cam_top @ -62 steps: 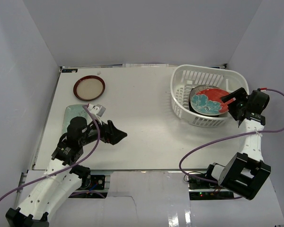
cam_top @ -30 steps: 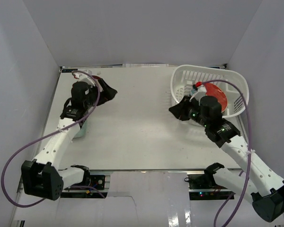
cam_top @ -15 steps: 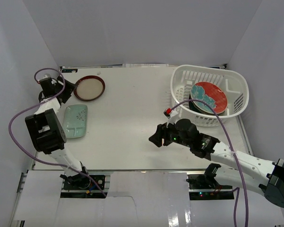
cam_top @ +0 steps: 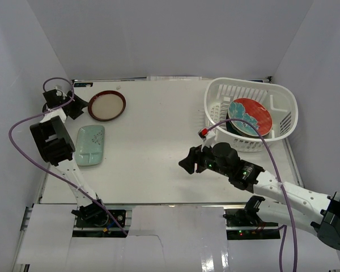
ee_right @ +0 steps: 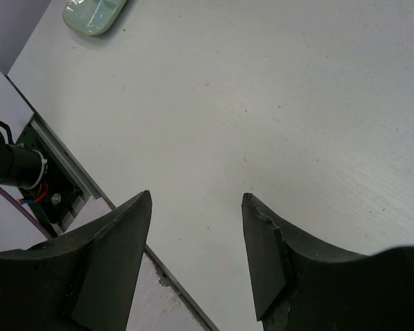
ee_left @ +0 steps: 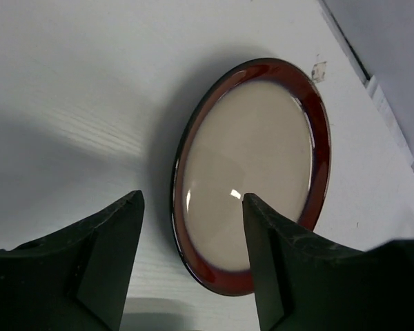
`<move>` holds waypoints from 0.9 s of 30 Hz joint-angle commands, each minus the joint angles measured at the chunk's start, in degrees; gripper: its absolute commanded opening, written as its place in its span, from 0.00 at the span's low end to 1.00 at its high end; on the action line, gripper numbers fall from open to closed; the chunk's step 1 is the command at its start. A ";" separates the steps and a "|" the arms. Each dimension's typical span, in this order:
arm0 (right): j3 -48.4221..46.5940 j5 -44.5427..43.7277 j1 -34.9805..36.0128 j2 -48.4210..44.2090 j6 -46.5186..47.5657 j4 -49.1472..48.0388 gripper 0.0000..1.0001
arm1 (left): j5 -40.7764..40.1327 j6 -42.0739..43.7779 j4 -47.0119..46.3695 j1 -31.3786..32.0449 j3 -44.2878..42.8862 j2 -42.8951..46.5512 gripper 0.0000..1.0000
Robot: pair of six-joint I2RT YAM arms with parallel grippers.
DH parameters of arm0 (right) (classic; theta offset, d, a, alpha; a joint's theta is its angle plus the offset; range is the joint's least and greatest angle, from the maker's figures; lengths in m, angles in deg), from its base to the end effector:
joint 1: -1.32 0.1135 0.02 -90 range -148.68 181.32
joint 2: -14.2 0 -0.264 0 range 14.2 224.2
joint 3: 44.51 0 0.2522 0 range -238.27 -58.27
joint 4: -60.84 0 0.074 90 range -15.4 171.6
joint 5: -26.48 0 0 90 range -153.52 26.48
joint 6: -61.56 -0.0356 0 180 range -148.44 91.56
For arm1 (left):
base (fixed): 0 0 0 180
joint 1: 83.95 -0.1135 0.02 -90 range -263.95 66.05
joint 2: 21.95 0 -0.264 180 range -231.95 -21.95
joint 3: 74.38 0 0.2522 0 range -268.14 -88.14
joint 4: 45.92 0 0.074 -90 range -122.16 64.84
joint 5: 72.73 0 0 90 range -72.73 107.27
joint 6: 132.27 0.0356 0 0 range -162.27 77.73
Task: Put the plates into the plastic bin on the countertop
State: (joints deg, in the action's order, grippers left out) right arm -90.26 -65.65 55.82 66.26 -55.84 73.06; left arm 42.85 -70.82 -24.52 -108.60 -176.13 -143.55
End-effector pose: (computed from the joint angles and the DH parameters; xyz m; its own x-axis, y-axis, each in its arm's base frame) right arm 0.1243 0.1720 0.2592 -0.5288 0.0506 -0.8472 -0.6192 0.6597 0.4259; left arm 0.4384 0.1843 0.1828 -0.4876 -0.6981 -0.5244 -0.3577 0.7076 -0.6094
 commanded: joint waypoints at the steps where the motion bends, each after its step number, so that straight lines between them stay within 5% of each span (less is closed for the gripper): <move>1: -2.20 -2.09 0.26 1.55 0.51 -3.38 0.61 | 5.88 1.92 2.55 -0.32 -4.02 -3.19 0.69; 10: -4.75 -0.86 0.34 8.41 -1.52 -6.45 0.61 | 12.03 -1.32 -1.22 0.56 -4.04 -9.09 0.46; 12: -5.10 -0.68 0.52 9.64 -2.04 -6.98 0.61 | 11.95 -2.02 -1.57 1.09 -3.95 -10.14 0.30; 13: -5.45 -0.68 0.43 10.26 -2.31 -7.07 0.61 | 11.95 -2.90 -2.44 1.18 -3.43 -10.15 0.11; 15: -5.80 -0.86 0.52 10.61 -2.40 -7.07 0.61 | 11.95 -3.60 -4.28 1.18 -2.12 -9.45 0.00; 20: -6.42 -2.78 0.61 11.05 -1.70 -6.46 0.64 | 15.36 -12.29 -16.03 1.44 2.55 -4.71 0.00; 24: -8.96 -4.81 0.61 11.23 0.14 -5.23 1.00 | 18.10 -19.86 -22.84 3.63 4.84 1.61 0.00; 27: -12.48 -4.46 0.52 11.75 1.46 -3.91 0.90 | 17.92 -22.50 -24.68 6.09 6.23 5.66 0.00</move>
State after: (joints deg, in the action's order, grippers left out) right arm -97.34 -68.41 56.10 77.75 -56.51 70.63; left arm 53.93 -85.88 -39.47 -106.13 -169.90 -150.19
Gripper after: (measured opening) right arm 0.907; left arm 0.030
